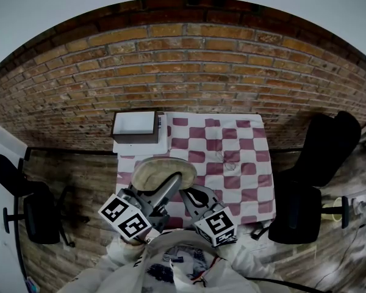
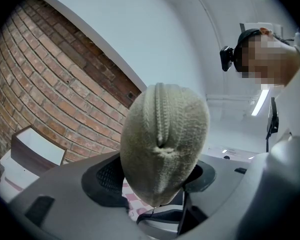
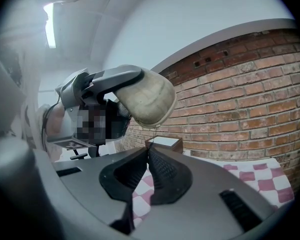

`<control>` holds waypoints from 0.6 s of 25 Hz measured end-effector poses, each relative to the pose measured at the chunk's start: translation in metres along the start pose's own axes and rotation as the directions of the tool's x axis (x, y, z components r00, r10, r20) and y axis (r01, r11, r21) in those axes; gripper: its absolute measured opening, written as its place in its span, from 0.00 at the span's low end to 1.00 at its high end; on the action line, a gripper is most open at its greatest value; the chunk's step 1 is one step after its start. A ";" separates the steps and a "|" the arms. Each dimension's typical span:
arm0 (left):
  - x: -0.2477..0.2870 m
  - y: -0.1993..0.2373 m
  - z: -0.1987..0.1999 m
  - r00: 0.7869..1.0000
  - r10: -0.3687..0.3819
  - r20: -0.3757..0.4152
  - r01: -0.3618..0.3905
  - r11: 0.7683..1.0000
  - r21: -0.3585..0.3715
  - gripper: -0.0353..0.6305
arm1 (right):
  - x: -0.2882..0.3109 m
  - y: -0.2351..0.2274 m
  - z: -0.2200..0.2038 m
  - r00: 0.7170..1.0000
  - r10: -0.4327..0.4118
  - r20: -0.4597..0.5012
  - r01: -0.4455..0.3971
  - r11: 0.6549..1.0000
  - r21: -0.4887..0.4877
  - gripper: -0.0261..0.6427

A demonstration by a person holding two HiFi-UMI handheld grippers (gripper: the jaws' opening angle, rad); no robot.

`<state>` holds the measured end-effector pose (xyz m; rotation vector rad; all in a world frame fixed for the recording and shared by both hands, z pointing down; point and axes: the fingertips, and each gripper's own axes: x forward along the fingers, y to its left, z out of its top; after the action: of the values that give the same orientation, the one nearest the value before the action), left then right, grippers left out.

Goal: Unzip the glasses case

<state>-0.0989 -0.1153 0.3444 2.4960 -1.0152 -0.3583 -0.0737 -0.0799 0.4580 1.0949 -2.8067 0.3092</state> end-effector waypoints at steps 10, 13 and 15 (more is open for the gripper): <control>-0.002 0.003 -0.001 0.999 -0.004 0.034 0.004 1.000 -0.008 0.49 | 0.003 0.012 -0.005 0.997 0.073 -0.019 -0.073 0.997 -0.001 0.06; -0.002 0.005 0.001 0.998 -0.006 0.058 0.007 1.000 -0.013 0.49 | 0.004 0.018 -0.011 0.995 0.095 -0.039 -0.095 0.995 -0.006 0.06; -0.003 0.005 0.003 0.997 -0.005 0.071 0.006 1.000 -0.012 0.49 | 0.006 0.025 -0.010 0.992 0.118 -0.041 -0.119 0.993 -0.018 0.06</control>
<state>-0.1050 -0.1178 0.3447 2.4914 -1.0310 -0.4558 -0.0945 -0.0632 0.4651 0.9096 -2.8381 0.3088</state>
